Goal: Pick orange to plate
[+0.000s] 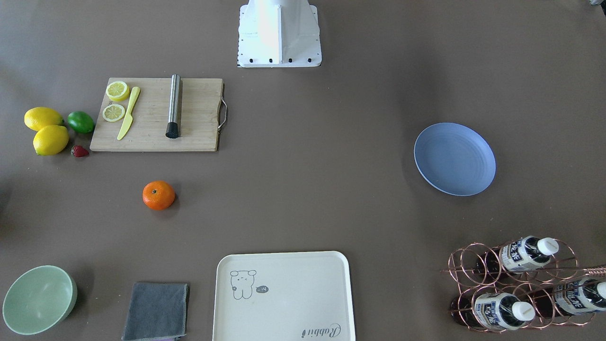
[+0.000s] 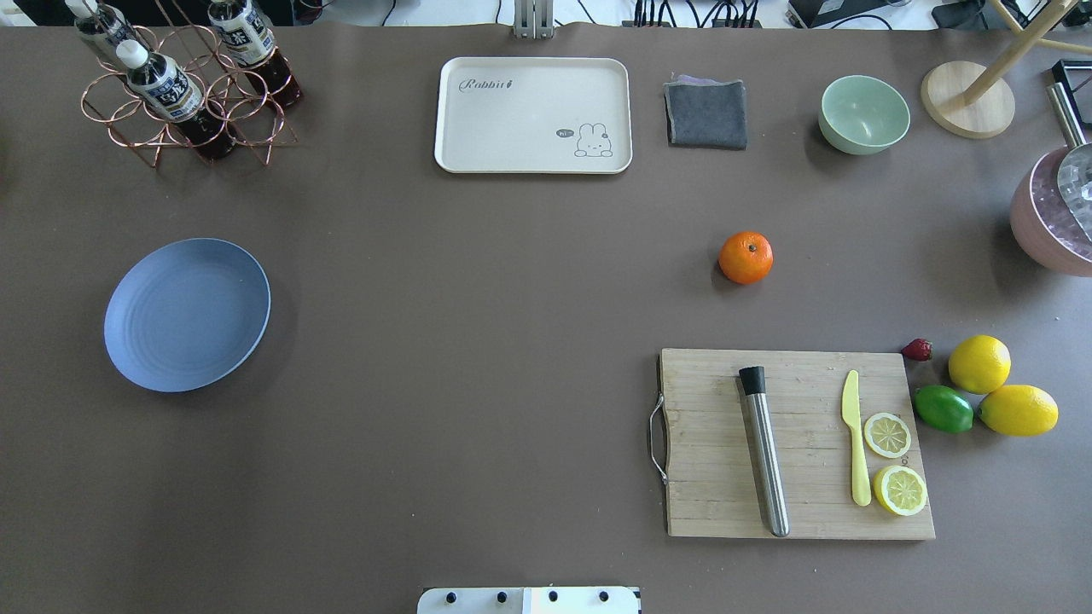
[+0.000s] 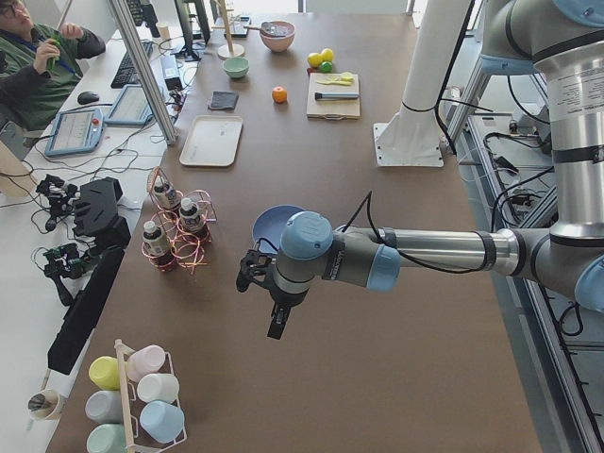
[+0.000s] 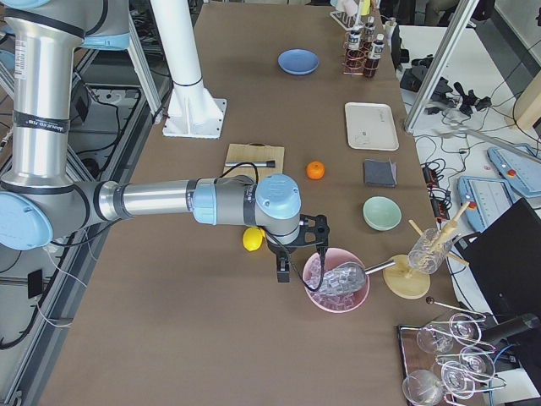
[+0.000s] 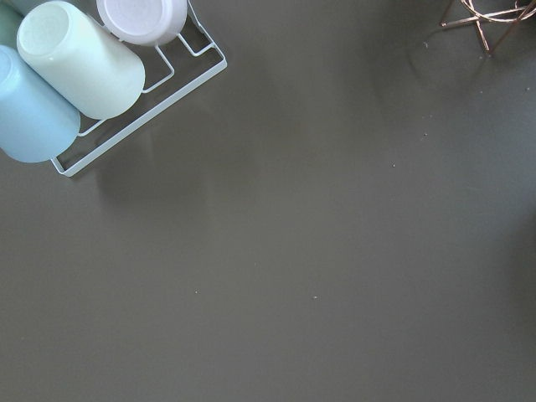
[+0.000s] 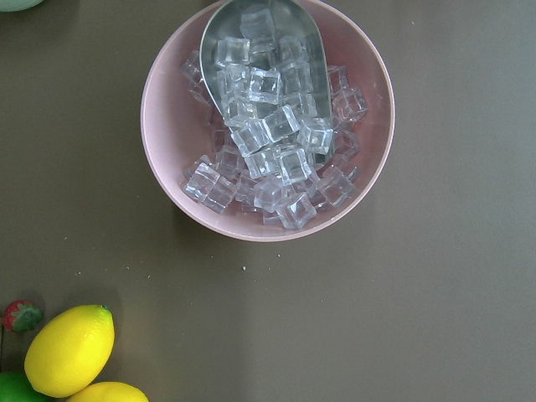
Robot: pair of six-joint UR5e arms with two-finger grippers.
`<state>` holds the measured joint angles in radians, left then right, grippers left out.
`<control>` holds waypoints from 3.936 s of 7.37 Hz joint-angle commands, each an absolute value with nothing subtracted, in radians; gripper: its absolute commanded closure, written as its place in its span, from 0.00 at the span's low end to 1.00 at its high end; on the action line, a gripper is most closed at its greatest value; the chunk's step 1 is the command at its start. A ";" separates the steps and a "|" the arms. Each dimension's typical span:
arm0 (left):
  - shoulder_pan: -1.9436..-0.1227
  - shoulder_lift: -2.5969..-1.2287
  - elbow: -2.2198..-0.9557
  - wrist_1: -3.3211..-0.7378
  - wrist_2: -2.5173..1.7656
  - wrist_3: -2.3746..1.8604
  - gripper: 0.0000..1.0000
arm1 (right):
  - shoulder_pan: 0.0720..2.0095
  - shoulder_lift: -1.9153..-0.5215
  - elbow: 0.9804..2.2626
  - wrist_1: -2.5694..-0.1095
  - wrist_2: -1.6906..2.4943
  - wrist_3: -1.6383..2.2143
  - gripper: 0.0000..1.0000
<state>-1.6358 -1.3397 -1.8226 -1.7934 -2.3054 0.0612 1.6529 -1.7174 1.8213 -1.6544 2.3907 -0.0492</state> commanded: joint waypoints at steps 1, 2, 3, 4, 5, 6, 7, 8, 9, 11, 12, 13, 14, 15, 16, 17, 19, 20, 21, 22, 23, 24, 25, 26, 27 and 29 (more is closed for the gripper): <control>-1.640 -1.327 -1.829 -1.798 -2.296 0.067 0.02 | 1.652 -1.677 1.783 -1.655 2.388 -0.048 0.00; -1.640 -1.327 -1.821 -1.793 -2.298 0.067 0.02 | 1.648 -1.674 1.782 -1.655 2.388 -0.048 0.00; -1.640 -1.327 -1.822 -1.792 -2.299 0.067 0.02 | 1.644 -1.669 1.781 -1.655 2.388 -0.048 0.00; -1.640 -1.327 -1.821 -1.793 -2.299 0.067 0.02 | 1.644 -1.669 1.776 -1.655 2.388 -0.048 0.00; -1.640 -1.327 -1.821 -1.793 -2.299 0.067 0.02 | 1.646 -1.669 1.776 -1.655 2.388 -0.048 0.00; -1.640 -1.327 -1.821 -1.793 -2.298 0.067 0.02 | 1.644 -1.669 1.776 -1.655 2.388 -0.048 0.00; -1.640 -1.327 -1.816 -1.793 -2.298 0.067 0.02 | 1.644 -1.669 1.776 -1.655 2.388 -0.048 0.00; -1.640 -1.327 -1.813 -1.793 -2.298 0.067 0.02 | 1.644 -1.669 1.775 -1.655 2.391 -0.048 0.00; -1.640 -1.327 -1.813 -1.795 -2.299 0.066 0.02 | 1.644 -1.670 1.775 -1.655 2.393 -0.048 0.00; -1.640 -1.328 -1.810 -1.795 -2.299 0.066 0.02 | 1.644 -1.671 1.775 -1.655 2.395 -0.048 0.00; -1.640 -1.328 -1.812 -1.795 -2.299 0.066 0.02 | 1.644 -1.671 1.775 -1.655 2.395 -0.048 0.00; -1.640 -1.328 -1.812 -1.795 -2.304 0.060 0.02 | 1.644 -1.671 1.775 -1.655 2.396 -0.048 0.00; -1.638 -1.330 -1.810 -1.793 -2.306 0.057 0.02 | 1.644 -1.671 1.776 -1.655 2.396 -0.048 0.00; -1.638 -1.338 -1.801 -1.795 -2.306 0.057 0.02 | 1.644 -1.671 1.778 -1.654 2.396 -0.048 0.00; -1.638 -1.341 -1.798 -1.793 -2.306 0.057 0.02 | 1.644 -1.671 1.778 -1.654 2.396 -0.048 0.00; -1.638 -1.341 -1.799 -1.793 -2.306 0.055 0.02 | 1.644 -1.671 1.776 -1.654 2.396 -0.048 0.00; -1.638 -1.341 -1.796 -1.793 -2.306 0.055 0.02 | 1.644 -1.671 1.776 -1.654 2.396 -0.048 0.00; -1.638 -1.341 -1.798 -1.792 -2.306 0.055 0.02 | 1.644 -1.671 1.778 -1.655 2.396 -0.048 0.00; -1.638 -1.341 -1.795 -1.793 -2.306 0.055 0.02 | 1.644 -1.671 1.778 -1.654 2.396 -0.046 0.00; -1.638 -1.341 -1.789 -1.795 -2.306 0.055 0.02 | 1.644 -1.671 1.782 -1.654 2.396 -0.046 0.00; -1.638 -1.341 -1.790 -1.795 -2.306 0.054 0.02 | 1.644 -1.671 1.784 -1.654 2.396 -0.046 0.00; -1.640 -1.341 -1.807 -1.801 -2.309 0.057 0.02 | 1.644 -1.669 1.783 -1.654 2.396 -0.046 0.00; -1.638 -1.350 -1.796 -1.804 -2.309 0.066 0.02 | 1.644 -1.669 1.784 -1.654 2.396 -0.048 0.00; -1.640 -1.362 -1.798 -1.807 -2.309 0.069 0.02 | 1.644 -1.669 1.784 -1.654 2.396 -0.048 0.00; -1.640 -1.342 -1.777 -1.848 -2.307 0.058 0.02 | 1.643 -1.669 1.784 -1.654 2.396 -0.048 0.00; -1.638 -1.409 -1.720 -1.838 -2.310 -0.047 0.02 | 1.643 -1.670 1.784 -1.654 2.396 -0.046 0.00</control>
<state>-1.6396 -1.3718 -1.7548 -1.8402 -2.3053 0.0315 1.6432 -1.6692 1.7840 -1.6536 2.3961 -0.0465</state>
